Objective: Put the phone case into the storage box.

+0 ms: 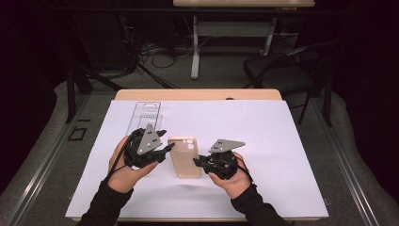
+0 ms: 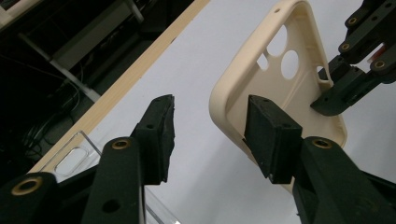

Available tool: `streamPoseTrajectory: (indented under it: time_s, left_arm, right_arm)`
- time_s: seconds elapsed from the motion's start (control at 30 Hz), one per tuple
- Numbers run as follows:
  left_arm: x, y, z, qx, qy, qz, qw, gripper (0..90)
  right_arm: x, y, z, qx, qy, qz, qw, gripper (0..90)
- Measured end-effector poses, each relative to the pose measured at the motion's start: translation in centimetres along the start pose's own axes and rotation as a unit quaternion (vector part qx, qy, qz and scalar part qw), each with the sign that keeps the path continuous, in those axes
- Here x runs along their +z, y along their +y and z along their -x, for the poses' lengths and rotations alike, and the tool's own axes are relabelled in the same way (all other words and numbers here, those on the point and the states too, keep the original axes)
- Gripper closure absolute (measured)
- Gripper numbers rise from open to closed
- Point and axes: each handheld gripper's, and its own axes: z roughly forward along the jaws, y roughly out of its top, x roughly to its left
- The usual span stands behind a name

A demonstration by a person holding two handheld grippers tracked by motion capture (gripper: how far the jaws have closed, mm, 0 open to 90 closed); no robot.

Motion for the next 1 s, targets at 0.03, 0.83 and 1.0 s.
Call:
streamPoseTrajectory:
  time_s: [0.03, 0.83, 1.0]
  left_arm:
    - [-0.01, 0.00, -0.04, -0.003, -0.002, 0.002, 1.0000, 55.2]
    - [-0.17, 0.02, -0.06, -0.002, -0.024, -0.001, 0.9997, 71.5]
    - [-0.17, 0.04, -0.05, 0.001, -0.024, -0.003, 0.9997, 71.9]
  right_arm:
    - [0.01, 0.01, -0.02, -0.001, 0.000, -0.001, 1.0000, 81.1]
    - [0.13, 0.04, -0.43, -0.011, 0.002, -0.002, 0.9999, 81.2]
    - [0.18, 0.02, -0.48, -0.011, 0.003, -0.003, 0.9999, 81.2]
